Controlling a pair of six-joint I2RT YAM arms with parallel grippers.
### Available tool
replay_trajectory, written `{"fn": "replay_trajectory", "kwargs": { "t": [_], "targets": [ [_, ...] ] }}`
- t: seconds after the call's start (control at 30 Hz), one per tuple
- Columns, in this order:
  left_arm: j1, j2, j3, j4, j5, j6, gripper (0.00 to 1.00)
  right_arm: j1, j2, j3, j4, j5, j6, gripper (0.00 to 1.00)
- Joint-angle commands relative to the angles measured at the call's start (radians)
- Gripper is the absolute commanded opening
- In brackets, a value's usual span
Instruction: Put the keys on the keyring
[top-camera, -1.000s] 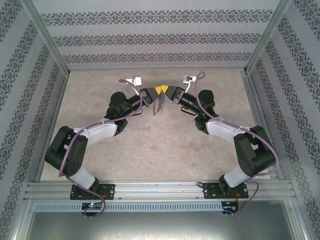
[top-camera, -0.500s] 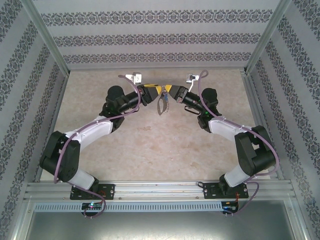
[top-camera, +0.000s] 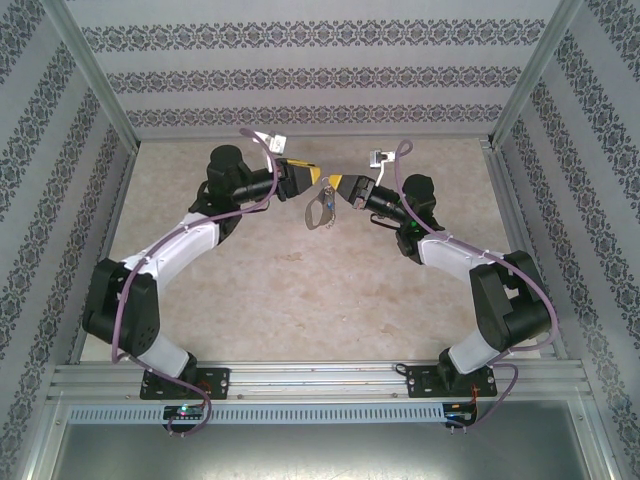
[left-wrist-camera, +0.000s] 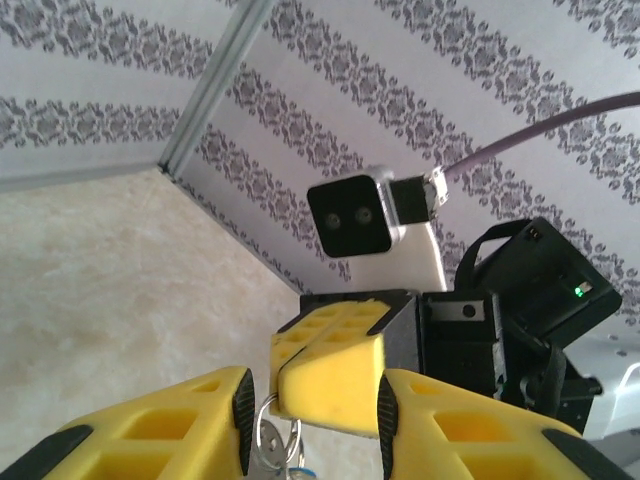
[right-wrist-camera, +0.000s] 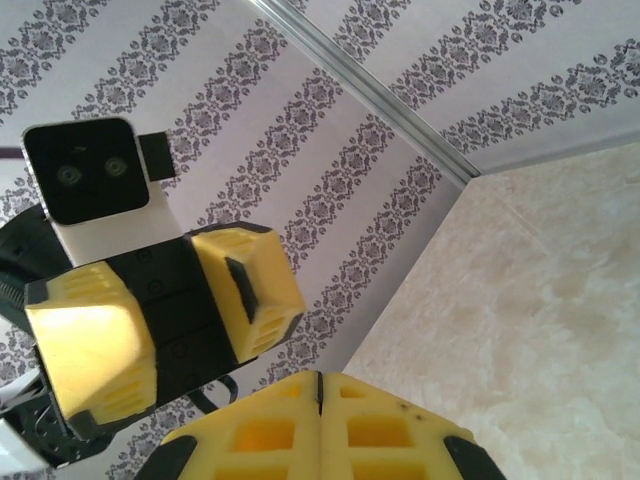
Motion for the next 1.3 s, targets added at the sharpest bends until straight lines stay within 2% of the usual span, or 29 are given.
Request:
{"fn": "replay_trajectory", "kwargs": {
  "t": [0.0, 0.53, 1.27],
  "targets": [
    [0.011, 0.033, 0.055, -0.109, 0.086, 0.064, 0.38, -0.006, -0.006, 0.028, 0.028, -0.032, -0.032, 0.0],
    [0.013, 0.078, 0.098, -0.159, 0.167, 0.081, 0.37, -0.006, -0.008, 0.028, 0.025, -0.032, -0.031, 0.0],
    [0.012, 0.098, 0.095, -0.155, 0.141, 0.1, 0.37, -0.001, -0.017, 0.015, 0.019, -0.027, -0.04, 0.0]
  ]
}}
